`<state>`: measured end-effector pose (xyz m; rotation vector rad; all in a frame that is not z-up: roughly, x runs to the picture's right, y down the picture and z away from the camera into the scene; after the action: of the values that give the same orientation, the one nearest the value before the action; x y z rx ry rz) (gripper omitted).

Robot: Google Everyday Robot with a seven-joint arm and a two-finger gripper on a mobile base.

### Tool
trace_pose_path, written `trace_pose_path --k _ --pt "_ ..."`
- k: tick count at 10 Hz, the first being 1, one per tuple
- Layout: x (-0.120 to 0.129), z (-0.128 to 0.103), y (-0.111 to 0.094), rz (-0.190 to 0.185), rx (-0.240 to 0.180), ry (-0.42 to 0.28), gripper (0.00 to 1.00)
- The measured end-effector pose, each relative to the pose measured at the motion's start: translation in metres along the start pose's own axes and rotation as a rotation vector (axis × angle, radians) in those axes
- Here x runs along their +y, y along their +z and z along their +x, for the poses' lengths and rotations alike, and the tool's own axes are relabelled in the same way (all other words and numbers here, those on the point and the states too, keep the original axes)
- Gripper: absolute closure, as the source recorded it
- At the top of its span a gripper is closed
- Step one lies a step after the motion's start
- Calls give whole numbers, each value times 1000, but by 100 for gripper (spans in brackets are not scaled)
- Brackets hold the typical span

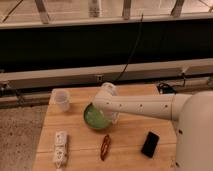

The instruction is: Drag the ceramic bowl in a circle

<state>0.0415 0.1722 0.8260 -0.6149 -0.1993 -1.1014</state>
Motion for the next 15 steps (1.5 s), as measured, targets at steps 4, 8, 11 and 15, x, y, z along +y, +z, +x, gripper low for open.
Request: trace_pose_path --k 4,8,11,15 --pt "8 4 2 5 0 -55 100" --pt "17 9 4 14 2 -92 100" --pt "20 13 6 22 1 -127 100" --pt "41 28 9 26 4 -116 100"
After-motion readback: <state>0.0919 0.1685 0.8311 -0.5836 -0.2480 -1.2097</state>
